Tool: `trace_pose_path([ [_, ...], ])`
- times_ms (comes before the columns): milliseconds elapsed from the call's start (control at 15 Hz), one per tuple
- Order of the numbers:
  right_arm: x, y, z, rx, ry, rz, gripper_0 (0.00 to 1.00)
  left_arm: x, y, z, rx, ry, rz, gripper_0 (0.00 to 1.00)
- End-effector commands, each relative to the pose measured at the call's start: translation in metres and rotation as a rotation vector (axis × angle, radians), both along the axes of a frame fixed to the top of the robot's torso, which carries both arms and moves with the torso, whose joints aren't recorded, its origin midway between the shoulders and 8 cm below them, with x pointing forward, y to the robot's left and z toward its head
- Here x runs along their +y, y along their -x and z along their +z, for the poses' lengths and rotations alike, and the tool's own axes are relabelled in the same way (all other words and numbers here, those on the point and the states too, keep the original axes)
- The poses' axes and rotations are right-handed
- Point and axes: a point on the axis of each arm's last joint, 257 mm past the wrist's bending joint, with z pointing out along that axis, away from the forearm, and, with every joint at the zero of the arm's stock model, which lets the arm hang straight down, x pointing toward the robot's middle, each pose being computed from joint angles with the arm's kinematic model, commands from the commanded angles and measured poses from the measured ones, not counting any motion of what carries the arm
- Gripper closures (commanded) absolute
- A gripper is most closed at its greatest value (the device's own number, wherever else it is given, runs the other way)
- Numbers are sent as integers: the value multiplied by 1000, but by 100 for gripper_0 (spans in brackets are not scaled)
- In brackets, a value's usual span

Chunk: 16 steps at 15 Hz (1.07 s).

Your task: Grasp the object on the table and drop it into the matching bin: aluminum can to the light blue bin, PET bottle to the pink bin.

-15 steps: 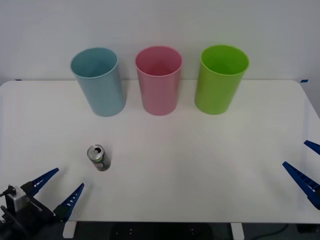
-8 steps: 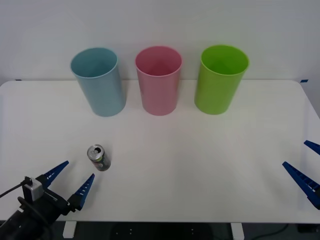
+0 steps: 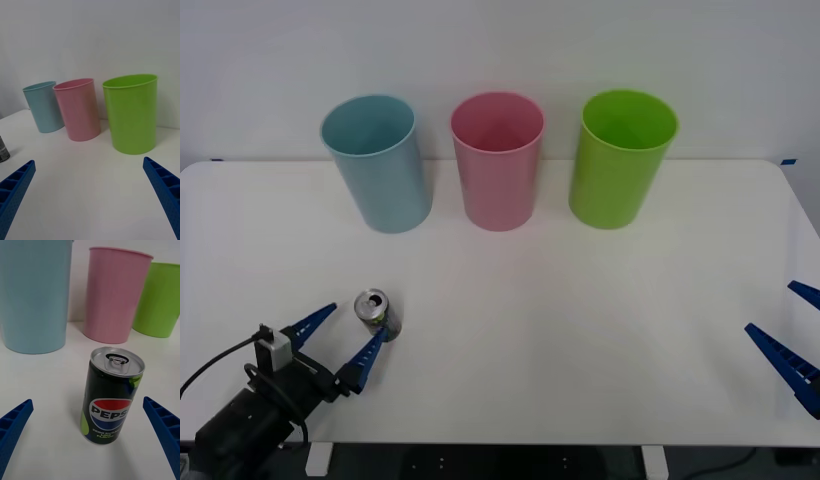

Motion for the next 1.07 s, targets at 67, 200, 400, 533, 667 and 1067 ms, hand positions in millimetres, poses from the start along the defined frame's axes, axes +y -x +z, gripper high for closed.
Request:
trace_pose_path([
  [67, 0, 0, 0, 0, 0, 0, 0, -5, -11, -1, -1, -8, -11, 0],
  [200, 0, 0, 0, 0, 0, 0, 0, -11, -19, -2, 2, -3, -22, 0],
  [400, 0, 0, 0, 0, 0, 0, 0, -20, -28, 0, -3, -2, -41, 0],
  [533, 0, 0, 0, 0, 0, 0, 0, -27, -33, 0, -5, -2, -54, 0],
  [667, 0, 0, 0, 0, 0, 0, 0, -29, -36, 1, -7, -4, -59, 0],
  [1067, 0, 0, 0, 0, 0, 0, 0, -32, -36, 1, -8, -6, -64, 8],
])
